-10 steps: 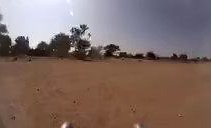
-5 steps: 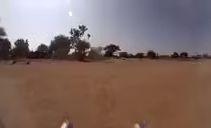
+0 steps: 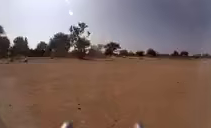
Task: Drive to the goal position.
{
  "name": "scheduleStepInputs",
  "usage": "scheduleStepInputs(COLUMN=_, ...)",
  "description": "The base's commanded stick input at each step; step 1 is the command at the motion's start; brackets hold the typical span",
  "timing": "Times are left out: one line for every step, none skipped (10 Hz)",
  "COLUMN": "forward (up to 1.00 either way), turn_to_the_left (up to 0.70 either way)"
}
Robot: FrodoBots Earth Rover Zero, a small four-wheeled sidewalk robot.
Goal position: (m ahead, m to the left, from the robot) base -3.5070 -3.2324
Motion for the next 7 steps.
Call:
scheduleStepInputs(forward=0.7, turn_to_the_left=0.0)
scheduleStepInputs(forward=0.7, turn_to_the_left=0.0)
scheduleStepInputs(forward=0.7, turn_to_the_left=0.0)
scheduleStepInputs(forward=0.7, turn_to_the_left=0.0)
scheduleStepInputs(forward=0.7, turn_to_the_left=0.0)
scheduleStepInputs(forward=0.7, turn_to_the_left=0.0)
scheduleStepInputs(forward=0.7, turn_to_the_left=0.0)
